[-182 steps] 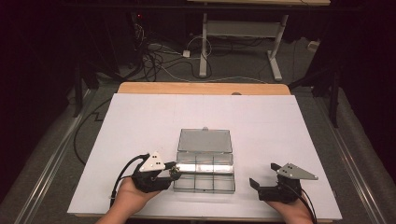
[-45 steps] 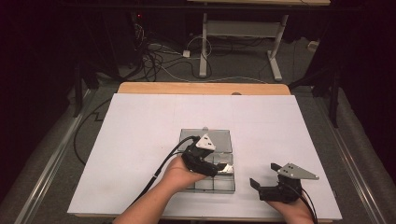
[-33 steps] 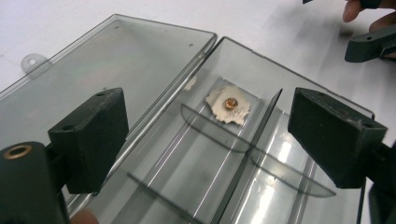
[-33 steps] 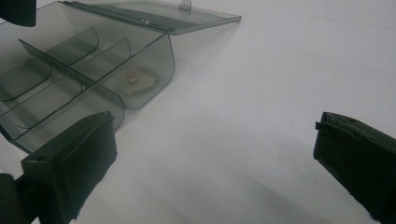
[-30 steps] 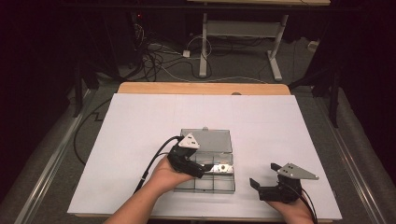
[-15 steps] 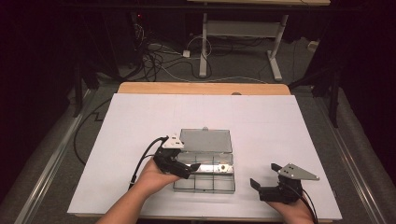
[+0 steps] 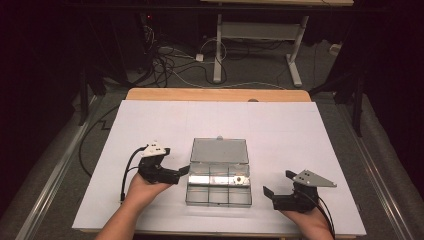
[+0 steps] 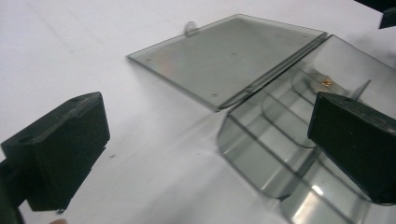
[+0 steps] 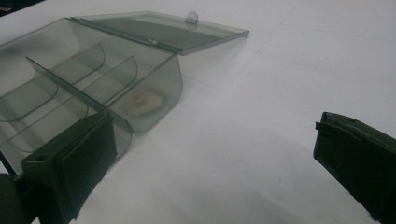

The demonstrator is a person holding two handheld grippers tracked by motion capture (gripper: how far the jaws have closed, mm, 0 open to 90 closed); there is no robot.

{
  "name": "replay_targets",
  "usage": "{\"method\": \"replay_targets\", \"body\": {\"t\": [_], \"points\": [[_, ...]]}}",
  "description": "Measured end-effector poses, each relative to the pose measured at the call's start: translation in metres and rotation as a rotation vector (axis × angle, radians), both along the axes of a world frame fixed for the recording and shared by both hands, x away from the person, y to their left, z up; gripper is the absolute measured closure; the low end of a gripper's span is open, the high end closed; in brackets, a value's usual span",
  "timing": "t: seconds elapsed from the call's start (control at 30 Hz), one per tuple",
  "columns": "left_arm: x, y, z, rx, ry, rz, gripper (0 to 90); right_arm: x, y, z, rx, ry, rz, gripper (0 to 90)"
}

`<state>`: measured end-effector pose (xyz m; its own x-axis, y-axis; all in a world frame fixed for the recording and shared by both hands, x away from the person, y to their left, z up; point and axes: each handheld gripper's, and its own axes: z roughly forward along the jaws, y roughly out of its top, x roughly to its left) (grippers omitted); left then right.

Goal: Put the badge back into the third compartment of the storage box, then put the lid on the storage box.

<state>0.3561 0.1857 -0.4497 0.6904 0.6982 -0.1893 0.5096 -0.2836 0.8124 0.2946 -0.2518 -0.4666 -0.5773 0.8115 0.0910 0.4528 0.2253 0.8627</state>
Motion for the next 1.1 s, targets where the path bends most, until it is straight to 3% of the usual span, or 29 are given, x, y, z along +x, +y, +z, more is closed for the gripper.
{"method": "replay_targets", "body": {"t": [0.23,0.5,0.9,1.1], "points": [[0.008,0.008,-0.006,0.010,0.032,0.013,0.0,0.013,0.013,0.012,0.022,-0.024,0.015,0.6],[0.018,-0.002,-0.005,-0.029,0.022,0.026,0.0,0.037,0.033,0.016,0.022,-0.019,0.036,0.6],[0.046,-0.030,-0.011,-0.013,0.052,-0.005,0.0,0.065,0.066,0.021,0.021,-0.005,0.035,0.6],[0.054,-0.034,-0.016,-0.022,0.069,0.000,0.0,0.079,0.080,0.020,0.007,0.007,0.014,0.7]]}}
